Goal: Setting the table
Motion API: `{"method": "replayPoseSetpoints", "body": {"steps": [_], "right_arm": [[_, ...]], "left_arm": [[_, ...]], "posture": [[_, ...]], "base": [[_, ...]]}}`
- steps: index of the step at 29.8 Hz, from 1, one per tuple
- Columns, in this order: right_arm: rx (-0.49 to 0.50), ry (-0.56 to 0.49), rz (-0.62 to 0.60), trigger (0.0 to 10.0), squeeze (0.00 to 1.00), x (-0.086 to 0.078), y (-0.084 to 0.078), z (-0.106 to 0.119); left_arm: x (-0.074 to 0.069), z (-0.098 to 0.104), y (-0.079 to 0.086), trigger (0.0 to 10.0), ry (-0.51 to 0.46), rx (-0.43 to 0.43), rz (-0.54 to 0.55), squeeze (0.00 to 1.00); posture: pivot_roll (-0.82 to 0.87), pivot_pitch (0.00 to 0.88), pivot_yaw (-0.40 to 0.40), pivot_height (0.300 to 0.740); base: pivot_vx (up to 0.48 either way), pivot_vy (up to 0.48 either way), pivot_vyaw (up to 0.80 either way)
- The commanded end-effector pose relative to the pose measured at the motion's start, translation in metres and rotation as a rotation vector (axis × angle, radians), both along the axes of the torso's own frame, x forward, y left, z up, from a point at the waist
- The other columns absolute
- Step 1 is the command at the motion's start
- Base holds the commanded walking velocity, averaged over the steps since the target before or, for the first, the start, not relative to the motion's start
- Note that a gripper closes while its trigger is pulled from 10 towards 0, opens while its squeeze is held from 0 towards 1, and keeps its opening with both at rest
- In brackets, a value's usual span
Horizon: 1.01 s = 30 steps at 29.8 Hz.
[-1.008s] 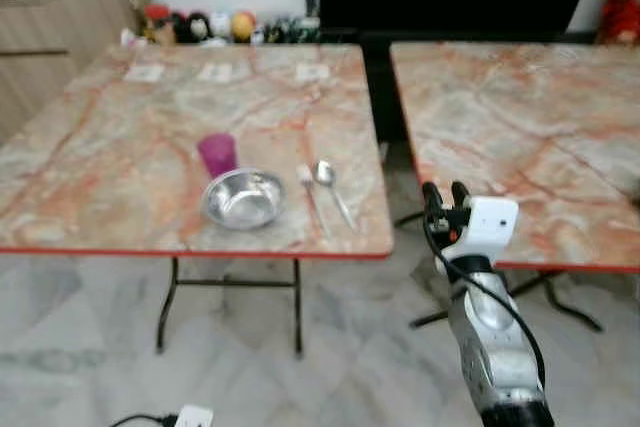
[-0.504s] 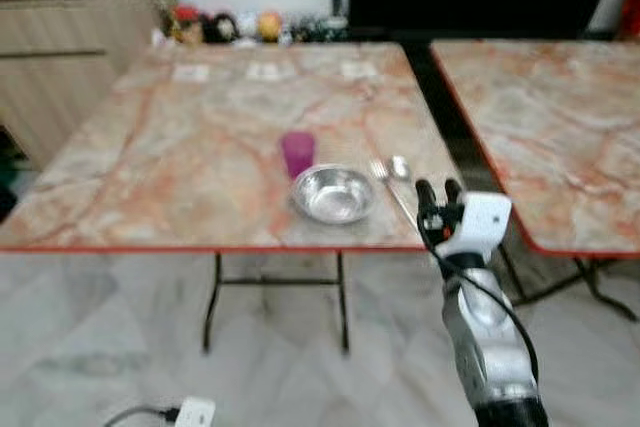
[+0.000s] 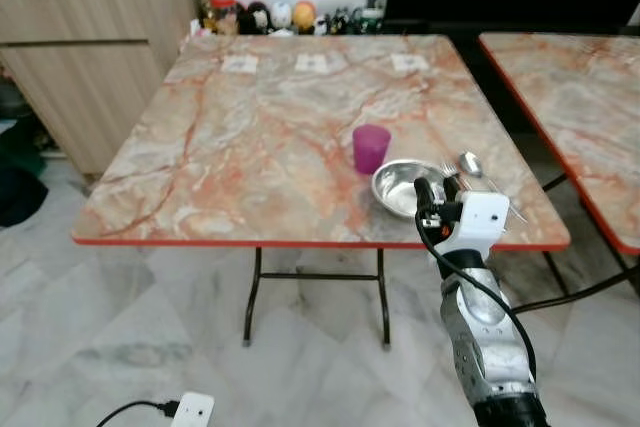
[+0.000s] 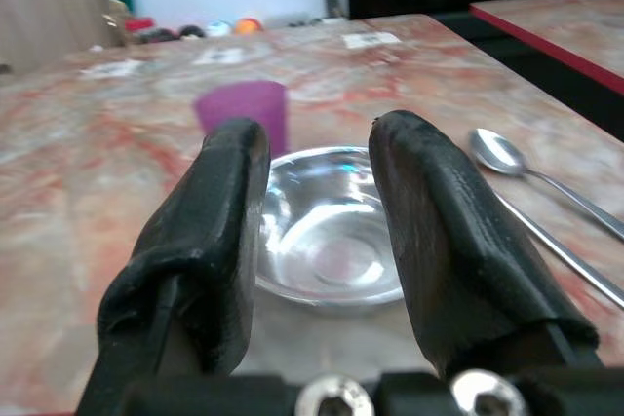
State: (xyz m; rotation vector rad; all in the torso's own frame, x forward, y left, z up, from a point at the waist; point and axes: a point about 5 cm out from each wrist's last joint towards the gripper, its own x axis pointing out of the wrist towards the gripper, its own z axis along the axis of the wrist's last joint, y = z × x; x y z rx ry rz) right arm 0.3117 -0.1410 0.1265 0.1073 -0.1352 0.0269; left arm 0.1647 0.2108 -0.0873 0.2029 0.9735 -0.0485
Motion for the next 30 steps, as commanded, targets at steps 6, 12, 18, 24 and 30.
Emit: {"method": "replayPoseSetpoints", "body": {"steps": [6, 12, 18, 24, 30], "right_arm": [[-0.01, -0.007, -0.02, 10.0, 0.0, 0.0005, -0.0059, 0.0019], [-0.01, -0.005, -0.018, 10.0, 0.0, 0.0003, -0.0057, 0.0015], [-0.007, 0.006, -0.002, 10.0, 0.0, 0.0002, -0.0034, -0.0004], [-0.012, 0.006, 0.011, 10.0, 0.0, -0.0001, -0.0012, -0.0007], [-0.039, -0.005, 0.03, 10.0, 0.0, -0.0002, 0.002, 0.0007]], "left_arm": [[-0.0041, -0.003, -0.0056, 10.0, 0.023, -0.016, -0.012, 0.0], [-0.0046, -0.0032, -0.0054, 10.0, 0.023, -0.018, -0.006, 0.0], [-0.0039, -0.0026, -0.0042, 10.0, 0.015, -0.025, 0.013, 0.0], [-0.0027, -0.0021, -0.0041, 10.0, 0.013, -0.025, 0.014, 0.0], [-0.0022, -0.0019, -0.0045, 10.0, 0.011, -0.026, 0.016, 0.0]], "posture": [[-0.08, 0.023, 0.026, 0.74], [-0.08, 0.023, 0.026, 0.74], [-0.08, 0.023, 0.026, 0.74], [-0.08, 0.022, 0.027, 0.74], [-0.08, 0.02, 0.026, 0.74]], "base": [[0.0, -0.389, 0.0], [0.0, 0.0, 0.0], [0.081, 0.0, 0.0], [0.303, 0.0, 0.0], [0.353, 0.0, 0.0]]}}
